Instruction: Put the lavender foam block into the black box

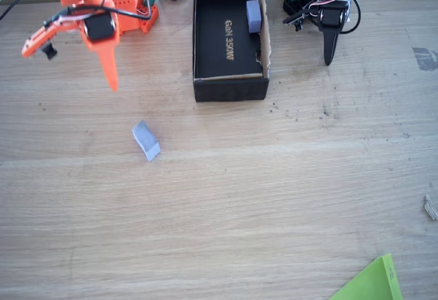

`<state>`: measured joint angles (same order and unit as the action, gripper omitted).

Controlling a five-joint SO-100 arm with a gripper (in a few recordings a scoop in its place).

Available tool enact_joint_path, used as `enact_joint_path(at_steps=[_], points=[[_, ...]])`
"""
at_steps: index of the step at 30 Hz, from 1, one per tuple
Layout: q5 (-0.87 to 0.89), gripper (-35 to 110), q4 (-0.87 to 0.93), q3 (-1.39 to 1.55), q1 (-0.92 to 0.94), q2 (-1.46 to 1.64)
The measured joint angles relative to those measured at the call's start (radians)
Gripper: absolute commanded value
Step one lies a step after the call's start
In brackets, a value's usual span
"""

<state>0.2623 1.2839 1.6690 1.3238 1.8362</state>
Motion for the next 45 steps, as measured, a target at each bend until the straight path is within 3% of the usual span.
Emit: enact_joint_path(at_steps=[14, 35, 45], points=[[0.064, 0, 0.012, -0.072, -0.103, -0.061], [0.68, 0, 0.281, -0.189, -0.066, -0.178], [0.859, 0, 0.448, -0.287, -0.083, -0.249]])
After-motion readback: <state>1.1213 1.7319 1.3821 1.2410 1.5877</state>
